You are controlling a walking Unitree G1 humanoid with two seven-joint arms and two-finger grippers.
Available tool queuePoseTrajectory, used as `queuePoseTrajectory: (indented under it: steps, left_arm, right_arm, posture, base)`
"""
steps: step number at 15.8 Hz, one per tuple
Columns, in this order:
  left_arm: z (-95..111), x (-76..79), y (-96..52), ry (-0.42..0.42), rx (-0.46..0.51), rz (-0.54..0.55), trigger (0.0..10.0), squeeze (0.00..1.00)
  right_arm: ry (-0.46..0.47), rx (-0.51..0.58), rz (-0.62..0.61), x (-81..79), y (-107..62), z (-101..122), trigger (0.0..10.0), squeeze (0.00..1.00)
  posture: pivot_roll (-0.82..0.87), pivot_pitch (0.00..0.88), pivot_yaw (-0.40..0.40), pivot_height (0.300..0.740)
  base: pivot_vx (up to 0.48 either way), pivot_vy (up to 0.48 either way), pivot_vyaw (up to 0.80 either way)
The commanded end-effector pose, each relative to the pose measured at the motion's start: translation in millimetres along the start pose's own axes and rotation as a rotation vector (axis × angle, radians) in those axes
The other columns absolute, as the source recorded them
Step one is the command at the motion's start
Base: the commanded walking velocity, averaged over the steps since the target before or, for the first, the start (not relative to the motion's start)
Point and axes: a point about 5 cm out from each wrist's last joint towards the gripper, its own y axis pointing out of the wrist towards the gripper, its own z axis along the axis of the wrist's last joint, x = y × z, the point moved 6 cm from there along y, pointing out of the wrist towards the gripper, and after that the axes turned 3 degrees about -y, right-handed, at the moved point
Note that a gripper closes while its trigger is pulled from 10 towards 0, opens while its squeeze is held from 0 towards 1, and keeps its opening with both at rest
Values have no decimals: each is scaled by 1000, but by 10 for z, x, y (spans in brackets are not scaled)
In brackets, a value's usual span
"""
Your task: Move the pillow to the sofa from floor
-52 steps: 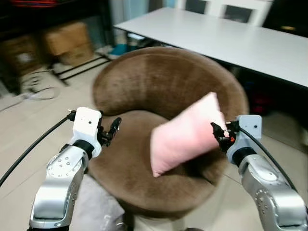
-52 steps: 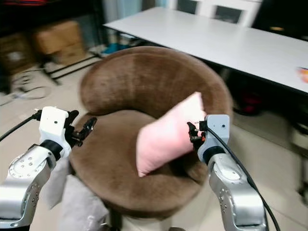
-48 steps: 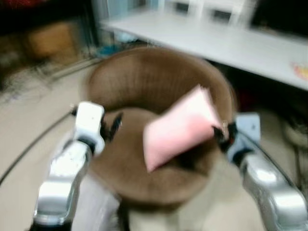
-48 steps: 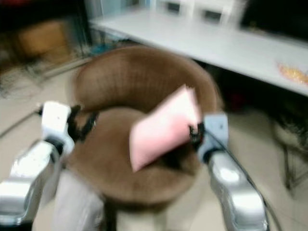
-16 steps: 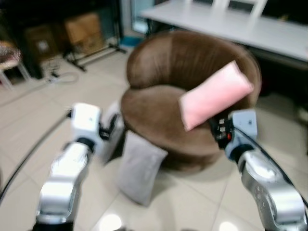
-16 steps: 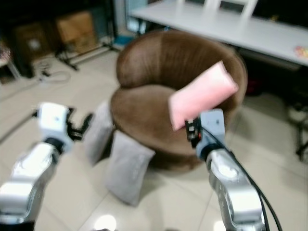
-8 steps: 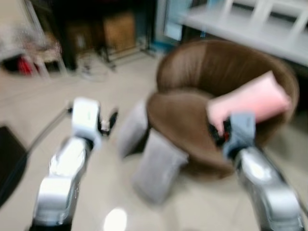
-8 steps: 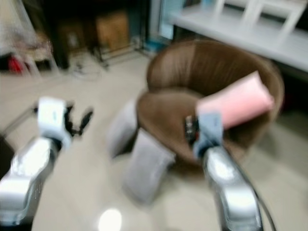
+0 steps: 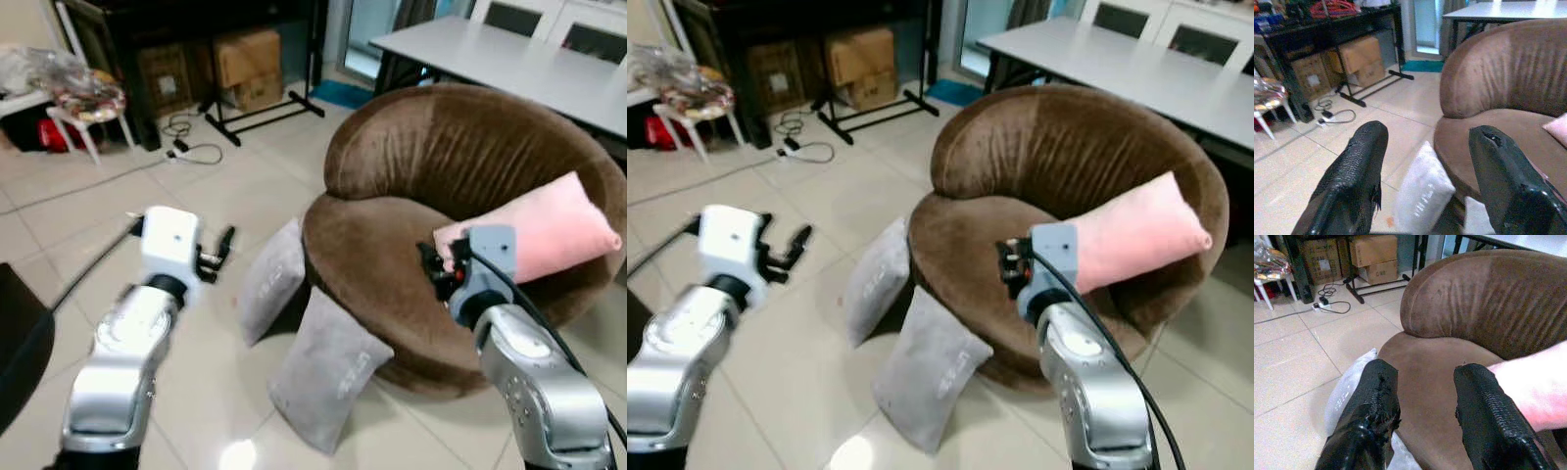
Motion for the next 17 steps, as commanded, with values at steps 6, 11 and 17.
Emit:
queuePoseTrajectory:
  steps: [6, 11, 17]
  left_arm:
    - [24, 96, 24, 3, 11, -30, 10000, 184]
    - [9, 69, 20, 34, 11, -32, 10000, 188]
    - [28, 62, 27, 50, 35, -38, 10000, 169]
  right_arm:
    - [-61, 8, -53, 128, -12, 24, 10000, 0]
    - [-25, 15, -53, 126, -13, 27, 10000, 0]
    - [-12, 40, -89, 178, -22, 56, 10000, 0]
  posture:
    - [-118, 0, -26, 740]
    - [-115, 0, -25, 740]
    - [-119, 0, -21, 735]
  base:
    - [273, 0, 0]
    - [272, 0, 0]
    - [223, 0, 0]
